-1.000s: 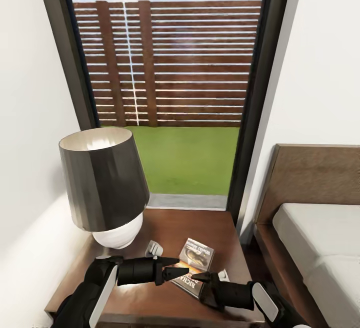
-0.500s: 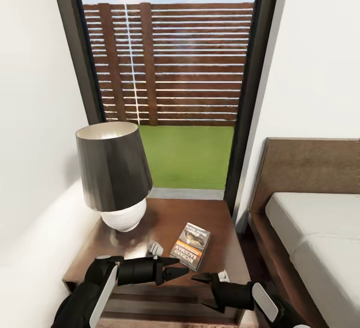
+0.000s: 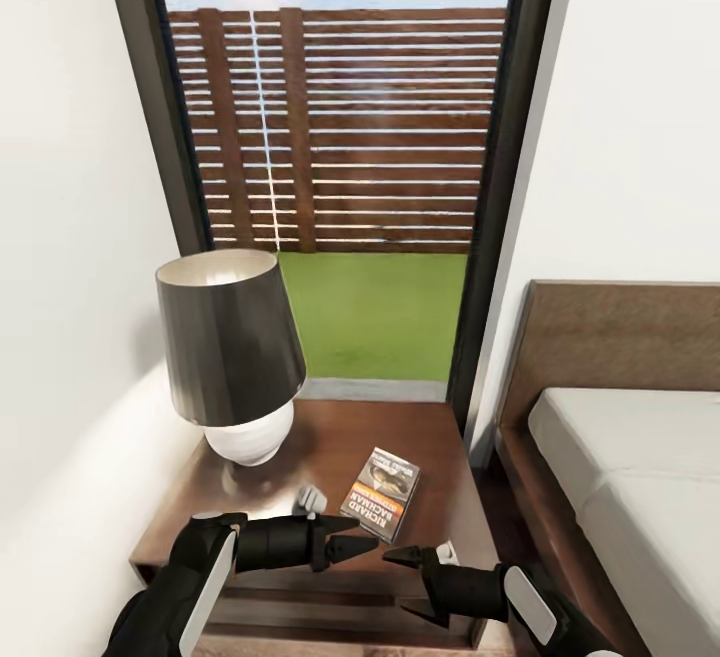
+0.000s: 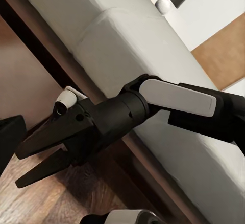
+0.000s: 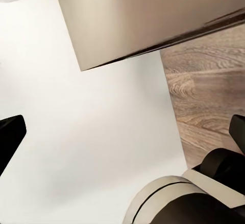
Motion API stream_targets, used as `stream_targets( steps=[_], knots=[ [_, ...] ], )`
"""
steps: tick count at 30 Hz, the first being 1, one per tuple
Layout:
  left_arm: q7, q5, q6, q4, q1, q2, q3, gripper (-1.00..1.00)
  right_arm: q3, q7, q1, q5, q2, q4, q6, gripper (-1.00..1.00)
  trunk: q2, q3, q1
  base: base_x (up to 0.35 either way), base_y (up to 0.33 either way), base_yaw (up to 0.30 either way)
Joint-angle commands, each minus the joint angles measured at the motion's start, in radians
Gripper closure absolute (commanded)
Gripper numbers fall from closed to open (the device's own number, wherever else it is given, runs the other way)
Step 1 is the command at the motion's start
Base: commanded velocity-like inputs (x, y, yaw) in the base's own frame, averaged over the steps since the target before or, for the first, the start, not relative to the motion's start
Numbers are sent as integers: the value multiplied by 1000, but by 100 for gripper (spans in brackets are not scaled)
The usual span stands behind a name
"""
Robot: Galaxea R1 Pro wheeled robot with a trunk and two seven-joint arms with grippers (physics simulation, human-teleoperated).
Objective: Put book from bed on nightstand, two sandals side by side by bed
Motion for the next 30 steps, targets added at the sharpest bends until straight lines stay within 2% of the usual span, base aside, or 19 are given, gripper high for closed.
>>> stream_targets(
  steps=[1, 30],
  knots=[
    [0, 4, 8, 0, 0, 0, 0, -100, 5, 5, 0, 2, -1, 0, 0, -100, 7, 2, -4, 0, 0, 0],
    [0, 3, 8, 0, 0, 0, -1, -100, 3, 10, 0, -4, -1, -5, -9, -100, 210, 93, -115, 0, 0, 0]
  ],
)
